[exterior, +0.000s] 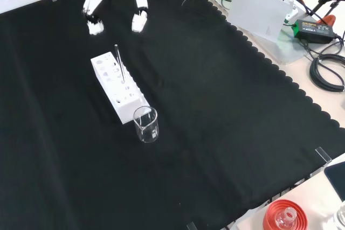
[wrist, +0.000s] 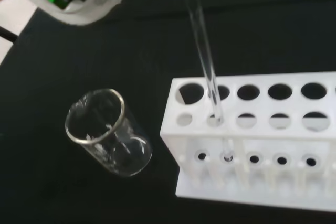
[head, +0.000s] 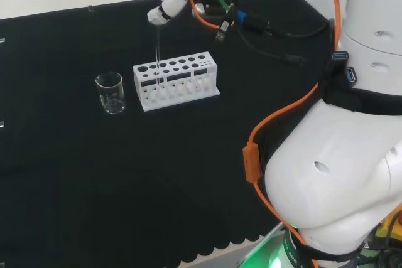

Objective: Take the glass rod from the white test tube rack.

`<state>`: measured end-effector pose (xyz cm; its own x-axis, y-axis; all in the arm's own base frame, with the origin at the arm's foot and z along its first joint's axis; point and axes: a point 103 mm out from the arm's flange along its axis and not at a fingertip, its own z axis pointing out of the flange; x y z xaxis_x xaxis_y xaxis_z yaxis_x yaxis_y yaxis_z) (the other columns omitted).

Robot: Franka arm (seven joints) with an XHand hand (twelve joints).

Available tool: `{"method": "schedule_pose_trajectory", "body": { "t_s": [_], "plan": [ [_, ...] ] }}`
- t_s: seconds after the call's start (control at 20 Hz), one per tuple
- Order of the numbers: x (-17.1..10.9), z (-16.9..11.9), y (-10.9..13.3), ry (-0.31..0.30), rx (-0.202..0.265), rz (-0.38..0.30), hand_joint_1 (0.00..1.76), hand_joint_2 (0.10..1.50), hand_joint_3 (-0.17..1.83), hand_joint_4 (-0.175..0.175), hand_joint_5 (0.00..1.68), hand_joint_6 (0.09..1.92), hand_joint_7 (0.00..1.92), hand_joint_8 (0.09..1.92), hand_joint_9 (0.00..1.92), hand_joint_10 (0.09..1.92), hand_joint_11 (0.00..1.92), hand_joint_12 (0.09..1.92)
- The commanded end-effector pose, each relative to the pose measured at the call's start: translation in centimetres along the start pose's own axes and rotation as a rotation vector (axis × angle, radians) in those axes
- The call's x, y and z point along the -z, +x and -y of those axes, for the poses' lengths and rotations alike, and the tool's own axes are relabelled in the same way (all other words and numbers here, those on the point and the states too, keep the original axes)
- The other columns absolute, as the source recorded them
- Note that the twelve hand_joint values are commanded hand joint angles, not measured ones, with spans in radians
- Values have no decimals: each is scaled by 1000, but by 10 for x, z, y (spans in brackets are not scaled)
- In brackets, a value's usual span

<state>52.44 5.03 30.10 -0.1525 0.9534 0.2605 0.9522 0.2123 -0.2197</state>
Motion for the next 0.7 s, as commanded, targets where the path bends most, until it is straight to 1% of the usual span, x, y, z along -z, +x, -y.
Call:
{"method": "schedule_pose_trajectory", "body": {
  "t_s": [0.05,0.2,0.3,0.5,0.55,0.6,0.7],
  "plan": [
    [-22,-6,14,39,15,1,800,497,661,-175,248,904,525,956,612,901,488,1411],
    [-27,-7,19,47,14,2,796,498,661,-175,248,907,527,956,614,901,490,1410],
    [-28,-7,17,52,22,-3,795,498,661,-175,248,909,529,956,616,901,492,1410],
    [-31,-10,16,67,16,4,790,500,659,-175,251,917,534,957,623,902,498,1410],
    [-31,-9,13,79,28,-14,790,500,659,-175,252,919,535,957,624,902,500,1410],
    [-31,-9,11,82,30,-21,789,501,659,-175,253,921,537,957,625,902,503,1410],
    [-33,-10,6,87,19,-7,787,502,658,-175,257,926,541,958,627,902,508,1409]
  ]
}}
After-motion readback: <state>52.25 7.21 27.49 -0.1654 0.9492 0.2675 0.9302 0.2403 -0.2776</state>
